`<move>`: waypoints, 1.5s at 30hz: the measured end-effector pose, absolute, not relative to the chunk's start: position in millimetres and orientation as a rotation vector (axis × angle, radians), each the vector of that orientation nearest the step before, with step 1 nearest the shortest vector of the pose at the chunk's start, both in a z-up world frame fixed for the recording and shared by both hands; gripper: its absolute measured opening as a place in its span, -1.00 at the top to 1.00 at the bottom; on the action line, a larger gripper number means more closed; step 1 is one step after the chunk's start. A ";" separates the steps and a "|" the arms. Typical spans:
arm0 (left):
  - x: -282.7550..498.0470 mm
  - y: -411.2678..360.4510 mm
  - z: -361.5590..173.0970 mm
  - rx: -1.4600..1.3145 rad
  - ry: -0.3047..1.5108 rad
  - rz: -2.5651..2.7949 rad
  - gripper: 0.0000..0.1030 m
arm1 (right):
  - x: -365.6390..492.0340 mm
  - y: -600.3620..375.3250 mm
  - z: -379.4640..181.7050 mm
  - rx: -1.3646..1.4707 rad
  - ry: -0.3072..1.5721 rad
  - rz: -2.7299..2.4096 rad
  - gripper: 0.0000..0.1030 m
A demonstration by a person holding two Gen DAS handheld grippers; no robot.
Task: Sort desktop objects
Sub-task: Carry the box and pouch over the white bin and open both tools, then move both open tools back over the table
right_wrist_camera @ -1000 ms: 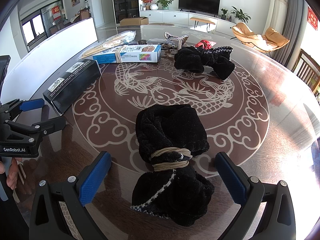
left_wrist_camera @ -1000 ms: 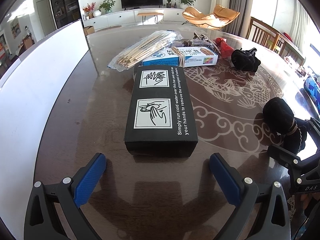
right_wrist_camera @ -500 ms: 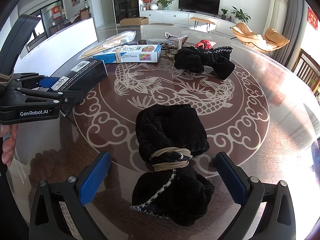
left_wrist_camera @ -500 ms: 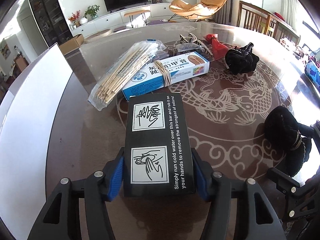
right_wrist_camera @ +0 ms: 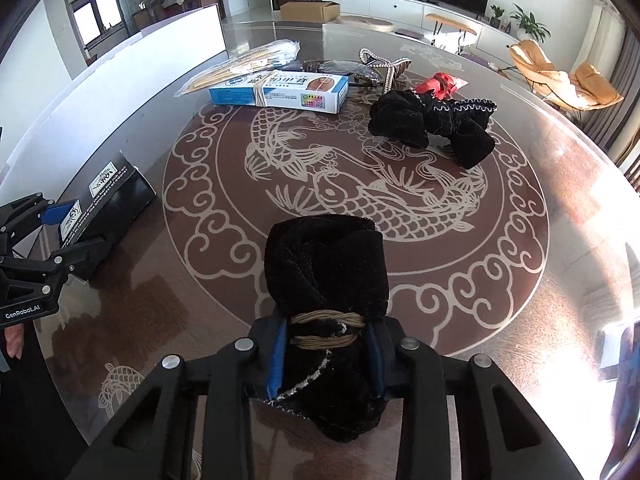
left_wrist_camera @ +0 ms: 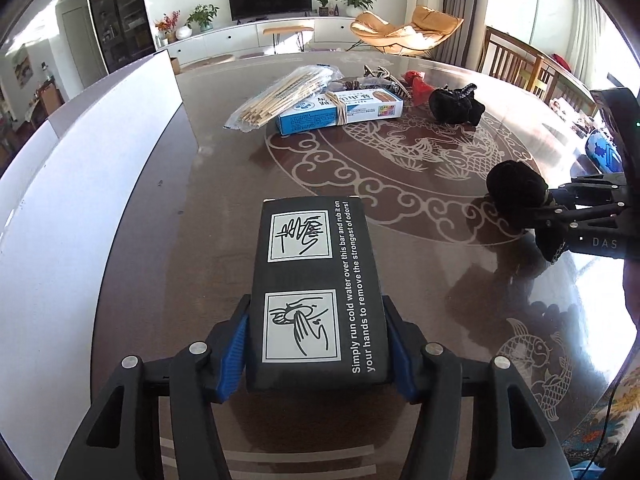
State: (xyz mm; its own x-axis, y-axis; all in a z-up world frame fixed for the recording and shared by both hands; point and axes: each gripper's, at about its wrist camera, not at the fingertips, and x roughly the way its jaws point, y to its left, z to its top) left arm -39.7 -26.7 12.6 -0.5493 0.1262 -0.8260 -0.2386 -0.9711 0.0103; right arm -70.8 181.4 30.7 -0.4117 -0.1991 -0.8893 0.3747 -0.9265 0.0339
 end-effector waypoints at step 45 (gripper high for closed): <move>-18.7 -265.2 108.8 -1.280 -0.125 3.145 -0.50 | -55.5 -145.4 123.2 0.847 0.214 -2.097 -0.91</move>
